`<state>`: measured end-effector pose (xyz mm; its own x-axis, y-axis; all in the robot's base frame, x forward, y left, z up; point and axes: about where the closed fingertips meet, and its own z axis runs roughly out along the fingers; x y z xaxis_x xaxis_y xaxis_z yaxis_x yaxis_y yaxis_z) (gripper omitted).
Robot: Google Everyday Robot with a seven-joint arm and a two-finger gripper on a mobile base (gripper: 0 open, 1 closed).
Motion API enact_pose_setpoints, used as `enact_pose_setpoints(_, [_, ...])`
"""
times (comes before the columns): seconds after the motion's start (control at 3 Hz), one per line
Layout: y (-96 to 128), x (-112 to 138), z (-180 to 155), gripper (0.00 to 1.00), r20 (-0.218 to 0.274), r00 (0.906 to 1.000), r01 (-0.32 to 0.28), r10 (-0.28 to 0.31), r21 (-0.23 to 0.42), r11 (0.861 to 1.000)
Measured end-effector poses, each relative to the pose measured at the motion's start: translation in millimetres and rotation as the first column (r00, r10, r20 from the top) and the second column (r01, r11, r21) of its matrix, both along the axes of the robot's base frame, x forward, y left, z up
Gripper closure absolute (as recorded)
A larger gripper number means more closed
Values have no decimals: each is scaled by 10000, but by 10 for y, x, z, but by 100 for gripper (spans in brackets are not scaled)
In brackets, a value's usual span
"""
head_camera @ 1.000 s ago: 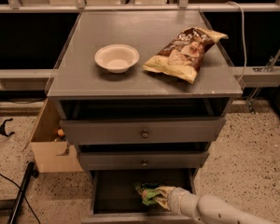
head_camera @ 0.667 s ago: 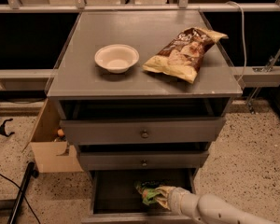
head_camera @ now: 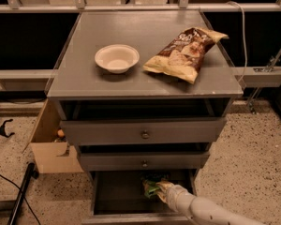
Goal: Place green rice chip bag into bottom drawer
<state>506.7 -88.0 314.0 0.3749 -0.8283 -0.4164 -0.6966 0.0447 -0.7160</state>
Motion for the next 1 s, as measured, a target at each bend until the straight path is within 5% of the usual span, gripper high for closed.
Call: enact_pose_setpoints(1.0, [-80,666,-542,100,813,9960,426,-374,-629,9971])
